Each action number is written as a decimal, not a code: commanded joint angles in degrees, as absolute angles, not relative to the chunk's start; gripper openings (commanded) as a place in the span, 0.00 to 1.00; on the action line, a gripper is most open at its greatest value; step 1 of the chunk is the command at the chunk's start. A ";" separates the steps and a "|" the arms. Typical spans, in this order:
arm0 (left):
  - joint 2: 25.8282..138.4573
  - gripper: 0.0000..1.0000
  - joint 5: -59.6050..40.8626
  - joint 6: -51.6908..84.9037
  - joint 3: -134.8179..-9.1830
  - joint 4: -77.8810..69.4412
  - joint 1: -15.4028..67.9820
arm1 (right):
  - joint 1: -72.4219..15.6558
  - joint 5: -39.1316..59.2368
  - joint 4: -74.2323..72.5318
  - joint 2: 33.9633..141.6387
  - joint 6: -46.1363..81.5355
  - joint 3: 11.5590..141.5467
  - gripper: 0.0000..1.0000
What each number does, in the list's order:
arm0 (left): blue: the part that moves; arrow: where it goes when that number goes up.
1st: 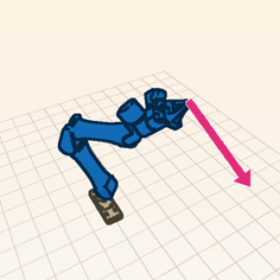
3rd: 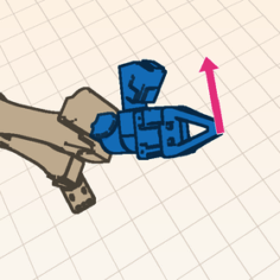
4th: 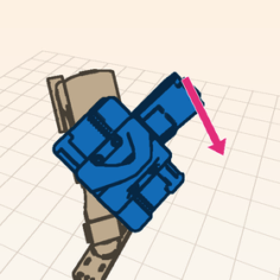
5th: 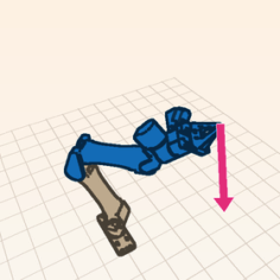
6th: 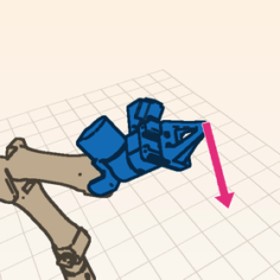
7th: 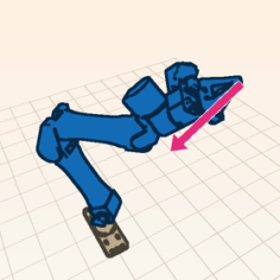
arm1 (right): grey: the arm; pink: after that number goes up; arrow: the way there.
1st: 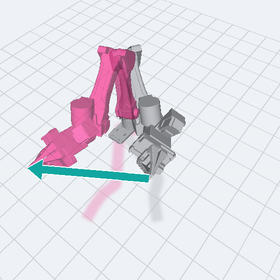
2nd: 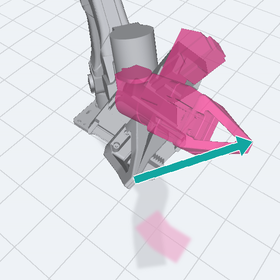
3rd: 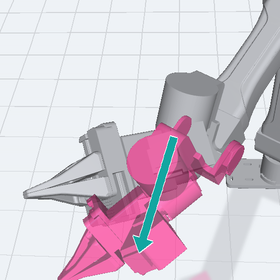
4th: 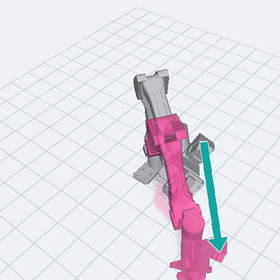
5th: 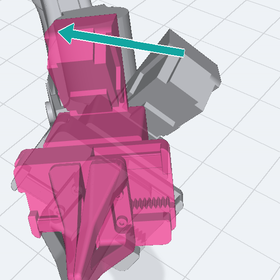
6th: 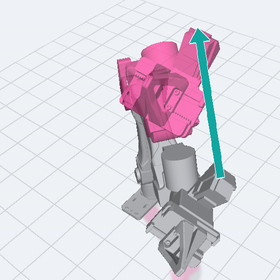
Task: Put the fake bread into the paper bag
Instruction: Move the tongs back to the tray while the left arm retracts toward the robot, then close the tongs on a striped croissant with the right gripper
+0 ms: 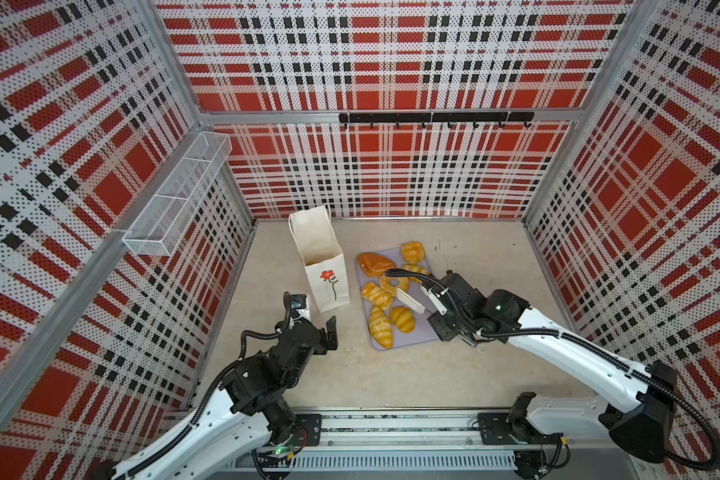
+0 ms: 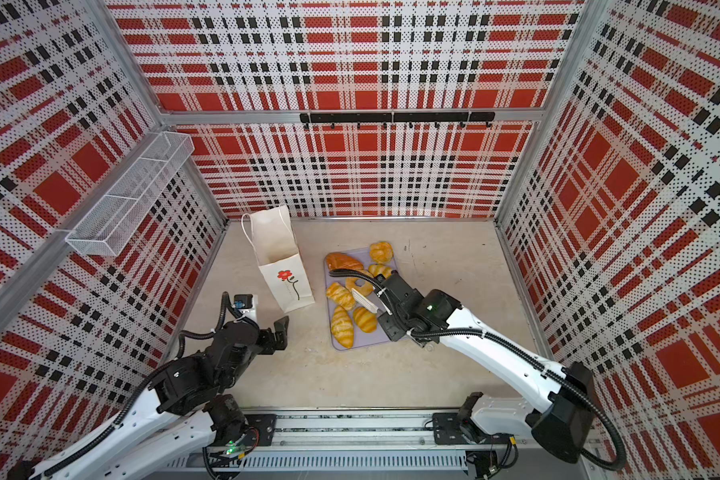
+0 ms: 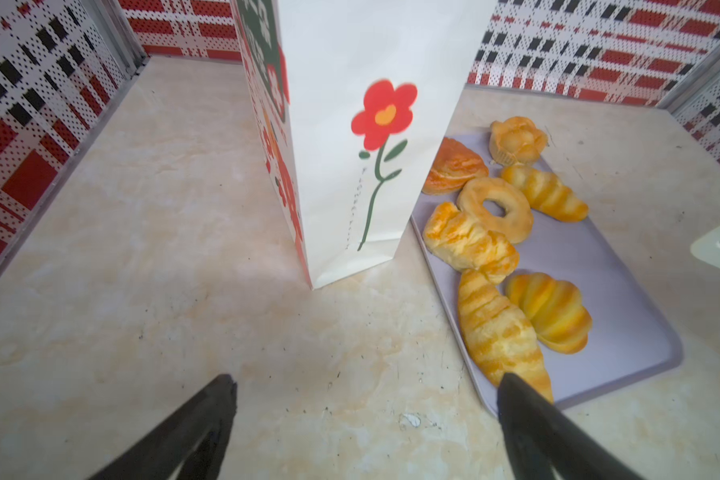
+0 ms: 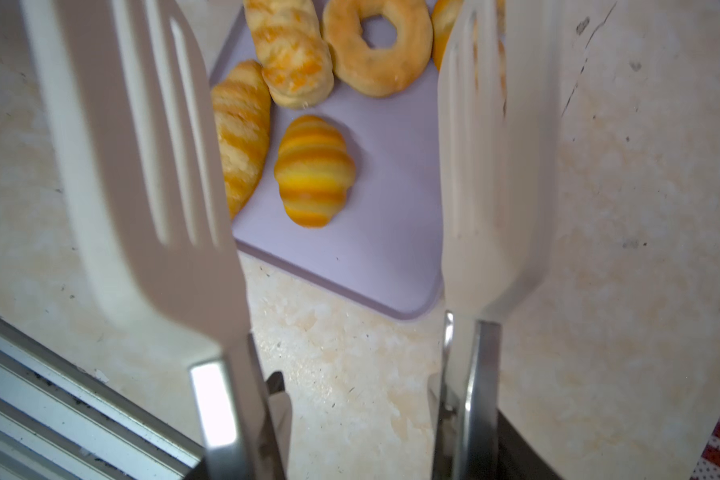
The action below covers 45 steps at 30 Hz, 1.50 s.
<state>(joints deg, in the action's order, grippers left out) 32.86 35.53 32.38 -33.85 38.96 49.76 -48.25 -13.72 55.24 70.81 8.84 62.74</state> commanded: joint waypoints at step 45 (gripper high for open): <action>57.94 1.00 42.16 54.60 -27.13 27.37 78.45 | -51.90 -13.91 53.48 94.85 18.98 64.14 0.70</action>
